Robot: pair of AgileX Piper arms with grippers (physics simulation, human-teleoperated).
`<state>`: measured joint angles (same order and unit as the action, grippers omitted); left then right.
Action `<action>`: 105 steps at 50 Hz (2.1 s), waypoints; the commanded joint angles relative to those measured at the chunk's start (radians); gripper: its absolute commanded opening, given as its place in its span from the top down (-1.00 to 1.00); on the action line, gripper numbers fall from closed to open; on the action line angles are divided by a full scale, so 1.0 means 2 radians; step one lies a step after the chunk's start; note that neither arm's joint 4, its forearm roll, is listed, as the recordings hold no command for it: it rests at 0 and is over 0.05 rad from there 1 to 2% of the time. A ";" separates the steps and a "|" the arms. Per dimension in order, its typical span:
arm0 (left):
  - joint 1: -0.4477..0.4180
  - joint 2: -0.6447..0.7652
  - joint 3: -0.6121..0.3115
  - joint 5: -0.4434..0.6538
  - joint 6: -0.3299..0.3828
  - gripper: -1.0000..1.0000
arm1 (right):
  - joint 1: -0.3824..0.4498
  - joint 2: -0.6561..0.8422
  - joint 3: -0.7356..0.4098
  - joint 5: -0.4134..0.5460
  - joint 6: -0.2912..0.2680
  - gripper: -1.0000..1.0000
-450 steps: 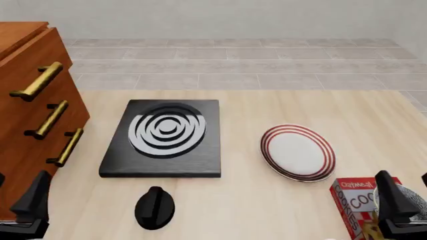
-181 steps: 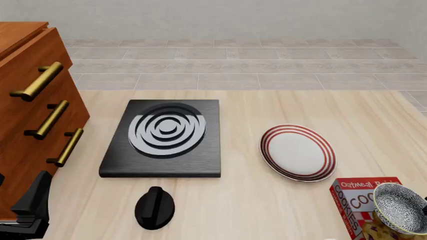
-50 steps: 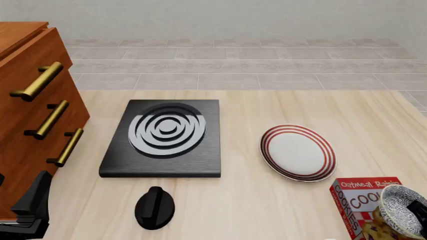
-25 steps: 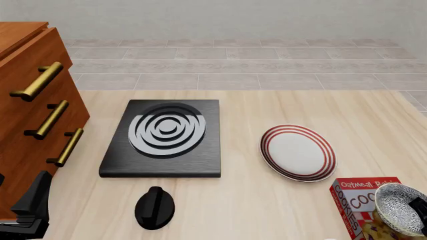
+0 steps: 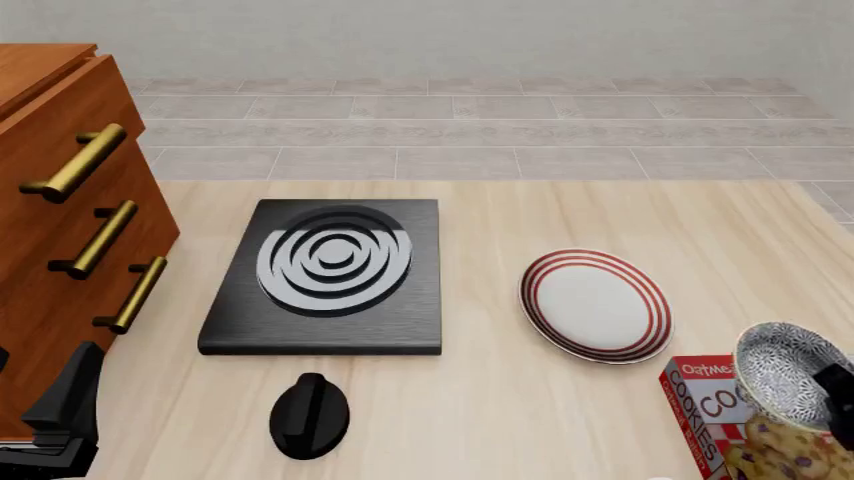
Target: Pick the akita bowl on the cookies box and place it on the plate.
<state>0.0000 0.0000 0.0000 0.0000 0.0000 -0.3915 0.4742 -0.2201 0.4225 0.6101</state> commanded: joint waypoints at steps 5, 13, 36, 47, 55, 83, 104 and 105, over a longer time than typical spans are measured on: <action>0.000 0.000 0.000 0.000 0.000 -1.00 | 0.071 0.094 -0.078 -0.083 0.025 1.00; 0.000 0.000 0.000 0.000 0.000 -1.00 | 0.094 0.163 -0.121 -0.122 0.028 1.00; 0.000 0.000 0.000 0.000 0.000 -1.00 | 0.172 0.273 -0.172 -0.202 0.036 1.00; 0.000 0.000 0.000 0.000 0.000 -1.00 | 0.189 0.322 -0.172 -0.233 0.036 1.00; 0.000 0.000 0.000 0.000 0.000 -1.00 | 0.190 0.376 -0.174 -0.260 0.033 1.00; 0.000 0.000 0.000 0.000 0.000 -1.00 | 0.193 0.497 -0.183 -0.311 0.050 1.00; 0.000 0.000 0.000 0.000 0.000 -1.00 | 0.189 0.545 -0.186 -0.327 0.061 1.00; 0.000 0.000 0.000 0.000 0.000 -1.00 | 0.191 0.550 -0.186 -0.328 0.062 1.00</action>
<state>0.0000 0.0000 0.0000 0.0000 0.0000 -0.0117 1.5249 -0.5873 -0.2131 0.7175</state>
